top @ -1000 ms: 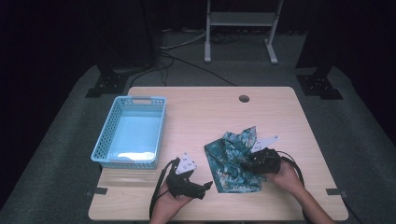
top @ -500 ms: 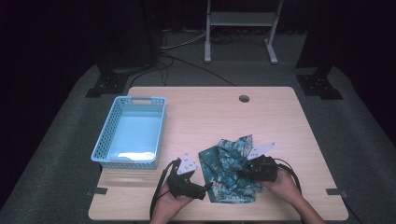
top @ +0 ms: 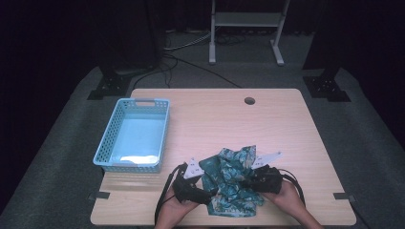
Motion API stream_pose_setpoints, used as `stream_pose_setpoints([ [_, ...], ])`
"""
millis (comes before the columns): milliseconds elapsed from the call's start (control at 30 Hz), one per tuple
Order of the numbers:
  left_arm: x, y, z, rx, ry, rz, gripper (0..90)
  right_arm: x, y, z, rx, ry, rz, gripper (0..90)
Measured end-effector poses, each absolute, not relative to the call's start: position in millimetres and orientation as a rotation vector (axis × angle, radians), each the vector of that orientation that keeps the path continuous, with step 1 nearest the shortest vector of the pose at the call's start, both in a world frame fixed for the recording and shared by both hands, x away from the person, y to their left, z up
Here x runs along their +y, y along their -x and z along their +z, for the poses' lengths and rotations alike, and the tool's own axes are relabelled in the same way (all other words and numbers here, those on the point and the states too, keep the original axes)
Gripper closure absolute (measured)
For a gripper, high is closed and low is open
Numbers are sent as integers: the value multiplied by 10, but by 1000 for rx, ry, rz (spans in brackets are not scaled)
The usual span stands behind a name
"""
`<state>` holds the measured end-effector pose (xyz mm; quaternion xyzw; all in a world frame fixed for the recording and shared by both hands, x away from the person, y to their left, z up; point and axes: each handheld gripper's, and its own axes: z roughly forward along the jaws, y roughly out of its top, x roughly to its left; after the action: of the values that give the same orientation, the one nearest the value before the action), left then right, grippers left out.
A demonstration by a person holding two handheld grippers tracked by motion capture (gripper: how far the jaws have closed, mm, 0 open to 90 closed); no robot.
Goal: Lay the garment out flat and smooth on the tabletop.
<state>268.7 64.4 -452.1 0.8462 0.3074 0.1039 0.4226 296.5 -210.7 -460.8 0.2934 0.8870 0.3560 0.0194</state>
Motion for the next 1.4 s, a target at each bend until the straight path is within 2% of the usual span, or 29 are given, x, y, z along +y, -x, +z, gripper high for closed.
stream_pose_setpoints([
  [433, 542, -2694, -4679, 753, -2184, 221, 56, -1947, -2808, -4599, 2794, -887, 1143, 786],
  [567, 549, -2707, -4704, 763, -2187, 203, 56, -1963, -2799, -4573, 2783, -888, 1174, 814],
  [1400, 512, -2728, -4771, 762, -2224, 197, 58, -2511, -2744, -4274, 2687, -940, 1162, 845],
])
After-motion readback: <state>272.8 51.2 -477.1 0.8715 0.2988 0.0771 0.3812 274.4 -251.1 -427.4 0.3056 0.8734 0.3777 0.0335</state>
